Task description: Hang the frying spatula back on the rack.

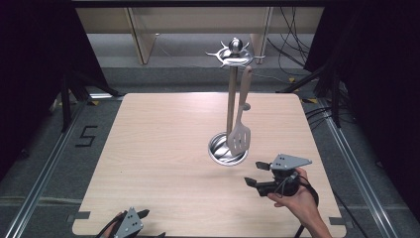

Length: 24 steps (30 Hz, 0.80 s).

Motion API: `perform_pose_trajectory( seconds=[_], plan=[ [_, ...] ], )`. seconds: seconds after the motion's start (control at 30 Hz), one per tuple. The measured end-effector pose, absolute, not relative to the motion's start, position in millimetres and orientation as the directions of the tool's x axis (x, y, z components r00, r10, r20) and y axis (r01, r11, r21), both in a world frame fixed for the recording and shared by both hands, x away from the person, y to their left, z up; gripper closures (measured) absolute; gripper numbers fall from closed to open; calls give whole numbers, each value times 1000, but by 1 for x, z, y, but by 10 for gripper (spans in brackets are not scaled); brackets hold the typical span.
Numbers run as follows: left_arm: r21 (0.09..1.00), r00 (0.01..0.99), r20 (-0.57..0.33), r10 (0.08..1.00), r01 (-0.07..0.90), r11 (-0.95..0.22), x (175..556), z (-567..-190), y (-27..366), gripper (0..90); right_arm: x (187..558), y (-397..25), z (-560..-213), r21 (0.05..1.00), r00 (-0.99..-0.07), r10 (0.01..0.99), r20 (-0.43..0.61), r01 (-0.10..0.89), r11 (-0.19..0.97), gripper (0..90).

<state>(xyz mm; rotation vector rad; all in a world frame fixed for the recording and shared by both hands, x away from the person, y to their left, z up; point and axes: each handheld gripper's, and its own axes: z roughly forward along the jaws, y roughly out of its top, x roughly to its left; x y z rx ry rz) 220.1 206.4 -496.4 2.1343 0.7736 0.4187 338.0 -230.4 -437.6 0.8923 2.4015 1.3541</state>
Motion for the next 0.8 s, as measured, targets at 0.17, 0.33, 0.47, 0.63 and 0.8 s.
perform_pose_trajectory(
  seconds=[0.17, 0.33, 0.47, 0.63, 0.8],
  plan=[
    [784, 739, 2, 673, 416, -460, 217, -497, 205, 148, 335, -233, -444, 854, -783, 615, 89, 377, 358, 246],
    [787, 740, -3, 673, 417, -455, 217, -497, 204, 148, 331, -234, -449, 845, -749, 650, 130, 426, 322, 181],
    [789, 733, -14, 680, 426, -443, 217, -498, 204, 148, 331, -235, -455, 849, -766, 629, 132, 415, 328, 176],
    [777, 743, 21, 669, 409, -478, 218, -497, 205, 148, 325, -235, -461, 835, -752, 644, 138, 439, 333, 173],
    [789, 752, 33, 658, 385, -479, 220, -497, 205, 148, 320, -236, -463, 827, -740, 657, 146, 456, 329, 174]
  ],
)
